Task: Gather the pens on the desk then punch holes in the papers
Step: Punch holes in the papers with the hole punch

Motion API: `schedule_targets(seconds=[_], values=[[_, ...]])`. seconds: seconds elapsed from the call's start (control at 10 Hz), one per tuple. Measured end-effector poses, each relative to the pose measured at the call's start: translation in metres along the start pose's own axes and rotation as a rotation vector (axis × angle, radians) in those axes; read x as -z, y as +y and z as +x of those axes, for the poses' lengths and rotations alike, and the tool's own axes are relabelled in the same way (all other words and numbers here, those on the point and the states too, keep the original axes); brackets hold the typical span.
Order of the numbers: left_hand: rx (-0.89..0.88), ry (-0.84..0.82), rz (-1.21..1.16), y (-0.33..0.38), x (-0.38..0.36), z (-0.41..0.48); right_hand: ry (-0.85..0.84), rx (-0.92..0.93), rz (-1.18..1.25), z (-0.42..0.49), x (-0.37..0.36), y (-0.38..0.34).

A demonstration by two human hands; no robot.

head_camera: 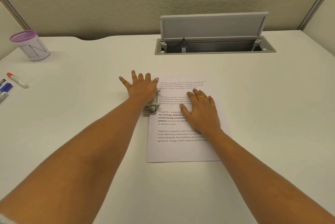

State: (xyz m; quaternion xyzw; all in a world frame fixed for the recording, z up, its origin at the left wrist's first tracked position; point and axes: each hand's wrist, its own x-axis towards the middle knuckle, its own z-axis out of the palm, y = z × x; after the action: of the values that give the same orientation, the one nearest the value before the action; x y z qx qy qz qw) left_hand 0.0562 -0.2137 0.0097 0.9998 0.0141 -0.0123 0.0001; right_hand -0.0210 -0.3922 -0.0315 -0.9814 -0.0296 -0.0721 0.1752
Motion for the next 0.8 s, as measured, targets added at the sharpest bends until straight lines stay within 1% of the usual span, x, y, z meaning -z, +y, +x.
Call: schedule_targets(seconds=[0.1, 0.3, 0.5, 0.8], values=[[-0.014, -0.01, 0.02, 0.0, 0.0, -0.001, 0.001, 0.002, -0.005, 0.0, 0.0, 0.0], [0.006, -0.02, -0.019, -0.001, -0.001, 0.001, 0.0, -0.001, -0.014, 0.0, -0.001, 0.001], [-0.036, 0.01, -0.007, -0.007, -0.003, 0.002, 0.011, 0.002, -0.016, 0.001, -0.001, 0.002], [-0.039, 0.029, 0.027, -0.038, -0.002, -0.006, 0.005, 0.004, -0.017, 0.001, -0.002, 0.002]])
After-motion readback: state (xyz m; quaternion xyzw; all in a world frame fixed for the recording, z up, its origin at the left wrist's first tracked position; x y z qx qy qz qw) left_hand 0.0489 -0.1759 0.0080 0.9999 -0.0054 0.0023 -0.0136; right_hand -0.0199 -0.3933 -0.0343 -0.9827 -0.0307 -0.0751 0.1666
